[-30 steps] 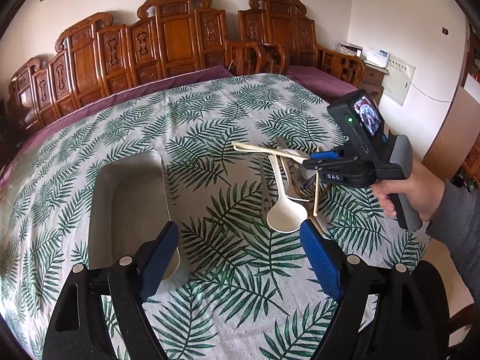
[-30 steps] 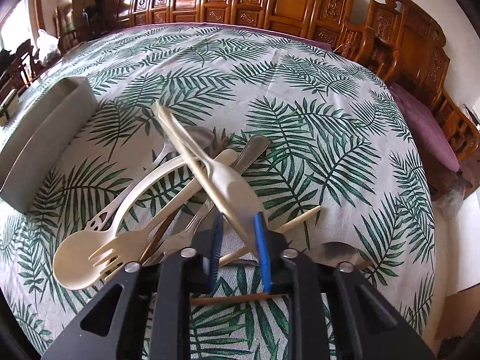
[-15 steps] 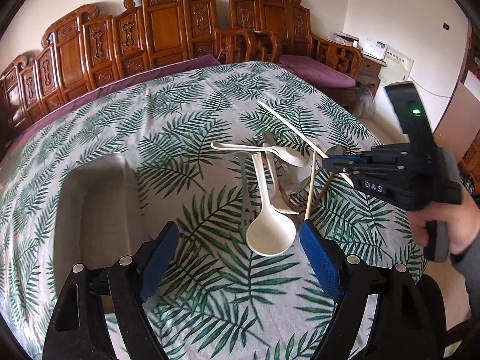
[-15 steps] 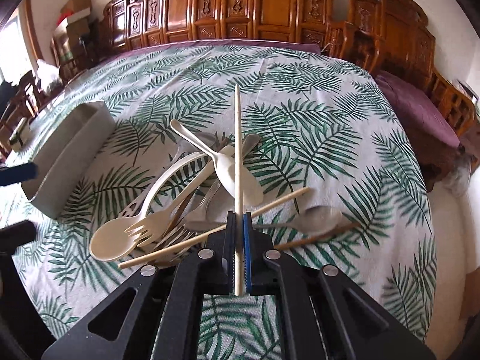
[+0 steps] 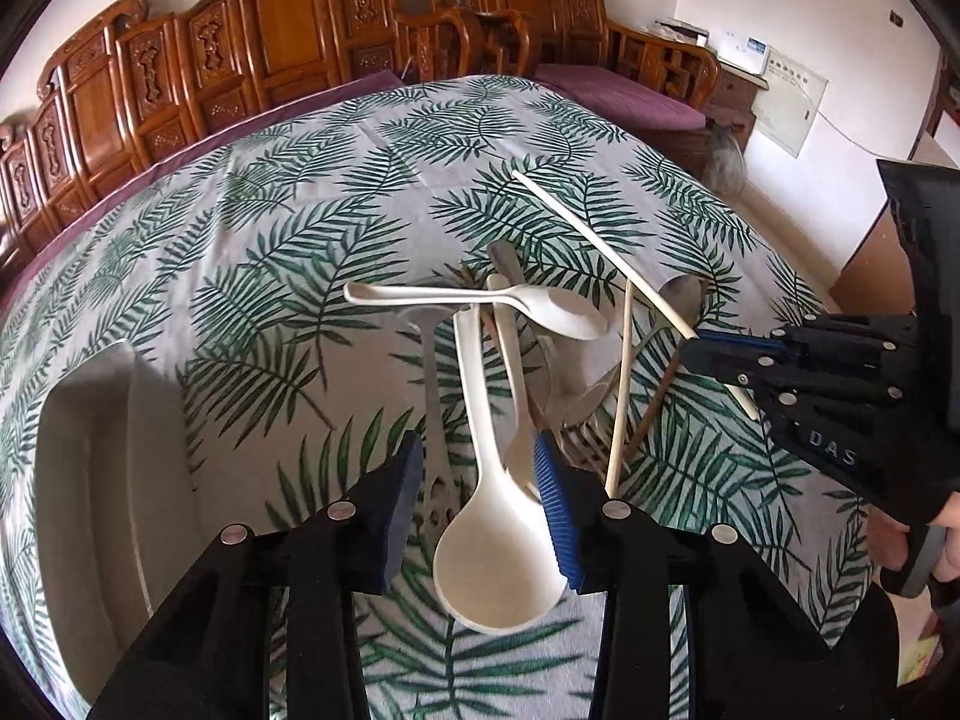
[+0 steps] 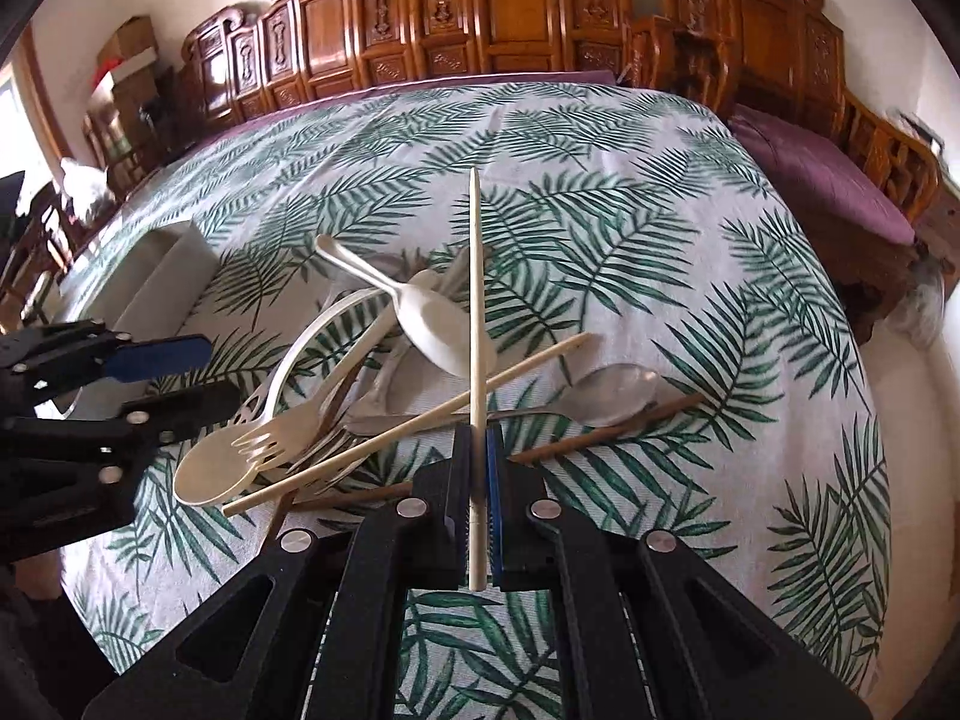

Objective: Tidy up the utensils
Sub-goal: 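Lower the left gripper onto the pile and grasp a white plastic spoon, then carry the white spoon into the grey tray and open the left gripper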

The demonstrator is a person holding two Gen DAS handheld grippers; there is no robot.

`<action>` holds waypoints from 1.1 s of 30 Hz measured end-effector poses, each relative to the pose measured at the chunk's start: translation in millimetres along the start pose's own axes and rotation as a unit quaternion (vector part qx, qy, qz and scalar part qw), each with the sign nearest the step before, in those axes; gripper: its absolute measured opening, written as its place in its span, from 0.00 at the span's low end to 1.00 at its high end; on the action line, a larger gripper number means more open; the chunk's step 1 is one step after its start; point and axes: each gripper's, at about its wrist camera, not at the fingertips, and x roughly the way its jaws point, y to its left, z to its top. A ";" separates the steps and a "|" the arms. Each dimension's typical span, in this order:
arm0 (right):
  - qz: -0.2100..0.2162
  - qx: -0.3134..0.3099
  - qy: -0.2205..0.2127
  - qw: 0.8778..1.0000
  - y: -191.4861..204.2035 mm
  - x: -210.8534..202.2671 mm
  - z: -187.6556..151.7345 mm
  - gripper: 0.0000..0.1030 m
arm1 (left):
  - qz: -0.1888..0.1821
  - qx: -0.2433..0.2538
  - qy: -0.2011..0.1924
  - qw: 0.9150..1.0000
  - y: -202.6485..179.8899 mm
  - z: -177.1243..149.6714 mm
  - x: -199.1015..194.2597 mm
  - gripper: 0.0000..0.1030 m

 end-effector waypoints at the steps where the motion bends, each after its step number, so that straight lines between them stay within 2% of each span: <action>1: 0.000 0.003 -0.001 1.000 -2.3 -0.5 0.2 0.05 | 0.000 0.000 0.004 1.000 -0.8 2.6 4.9 0.36; 5: 0.003 0.010 -0.005 1.000 -5.4 -2.8 1.7 0.06 | 0.006 -0.016 0.029 0.999 2.7 9.6 25.4 0.28; 7: 0.006 0.010 -0.006 1.000 -4.9 -4.0 2.6 0.06 | 0.005 -0.026 0.040 0.999 5.3 11.5 33.5 0.27; 10: 0.009 0.012 -0.008 1.000 -3.9 -5.1 3.7 0.06 | 0.009 -0.023 0.053 0.998 5.3 13.0 43.6 0.23; 13: 0.011 0.012 -0.010 1.000 -3.6 -5.6 4.6 0.06 | 0.018 -0.013 0.051 0.998 0.6 14.1 46.3 0.23; 14: 0.012 0.014 -0.011 1.000 -4.3 -5.9 5.0 0.06 | 0.021 -0.011 0.052 0.998 0.0 14.7 46.7 0.20; 15: 0.012 0.015 -0.012 1.000 -5.2 -6.0 5.2 0.06 | 0.023 -0.010 0.057 0.998 -1.1 14.4 47.6 0.10; 18: 0.012 0.017 -0.012 1.000 -6.7 -6.5 5.4 0.06 | 0.041 -0.011 0.059 0.997 -2.3 14.1 46.9 0.08; 22: 0.010 0.016 -0.012 1.000 -6.5 -6.5 6.2 0.06 | 0.049 -0.009 0.059 0.997 -0.1 8.9 35.2 0.08; 33: 0.019 0.004 -0.025 1.000 8.7 -18.3 14.7 0.06 | 0.041 -0.009 0.012 0.999 12.9 1.1 -32.4 0.08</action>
